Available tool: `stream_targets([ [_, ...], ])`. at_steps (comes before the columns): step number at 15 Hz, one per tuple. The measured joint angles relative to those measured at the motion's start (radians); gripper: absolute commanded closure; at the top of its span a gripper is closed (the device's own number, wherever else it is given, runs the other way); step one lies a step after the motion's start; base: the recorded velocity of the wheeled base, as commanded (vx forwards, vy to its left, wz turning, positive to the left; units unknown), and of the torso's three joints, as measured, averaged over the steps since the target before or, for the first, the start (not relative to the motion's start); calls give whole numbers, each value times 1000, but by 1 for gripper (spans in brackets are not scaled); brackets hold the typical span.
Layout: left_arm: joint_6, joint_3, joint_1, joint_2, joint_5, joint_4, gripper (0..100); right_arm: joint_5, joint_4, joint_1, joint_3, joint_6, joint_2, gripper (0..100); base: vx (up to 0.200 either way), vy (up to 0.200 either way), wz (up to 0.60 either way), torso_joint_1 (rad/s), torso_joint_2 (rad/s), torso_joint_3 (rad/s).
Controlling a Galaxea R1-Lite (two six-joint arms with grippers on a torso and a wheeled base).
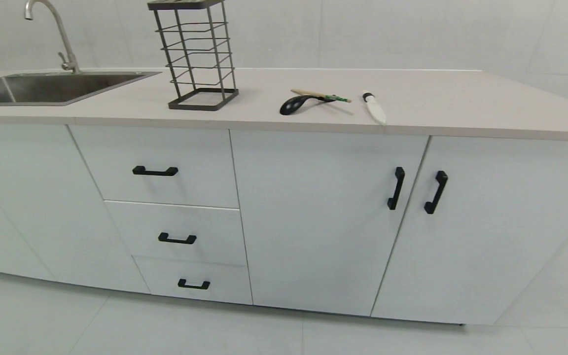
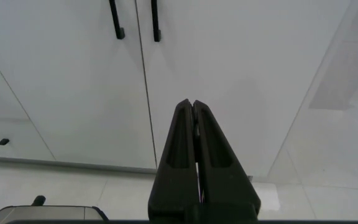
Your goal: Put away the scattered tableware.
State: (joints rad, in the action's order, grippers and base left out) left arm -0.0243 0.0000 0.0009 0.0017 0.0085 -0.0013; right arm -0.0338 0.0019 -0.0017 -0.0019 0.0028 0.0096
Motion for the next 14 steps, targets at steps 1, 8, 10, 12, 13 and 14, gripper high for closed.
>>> stream_targets([
  [1, 0, 0, 1, 0, 0, 0, 0, 0, 2, 0, 0, 0, 0, 100, 0, 0, 600, 2, -2, 2],
  [8, -12, 0, 1, 0, 6, -1, 0, -1, 1, 0, 0, 0, 1, 100, 0, 114, 0, -1, 2, 2],
  [10, -13, 0, 0, 0, 8, -1, 0, -1, 1, 0, 0, 0, 1, 100, 0, 200, 0, 0, 7, 7],
  [12, -13, 0, 0, 0, 7, -2, 0, -1, 1, 0, 0, 0, 1, 100, 0, 0, 0, 0, 0, 0],
  [13, -13, 0, 0, 0, 8, -1, 0, -1, 0, 0, 0, 0, 1, 100, 0, 0, 0, 0, 0, 0],
  [14, -13, 0, 0, 0, 8, -1, 0, -1, 0, 0, 0, 0, 1, 100, 0, 0, 0, 0, 0, 0],
])
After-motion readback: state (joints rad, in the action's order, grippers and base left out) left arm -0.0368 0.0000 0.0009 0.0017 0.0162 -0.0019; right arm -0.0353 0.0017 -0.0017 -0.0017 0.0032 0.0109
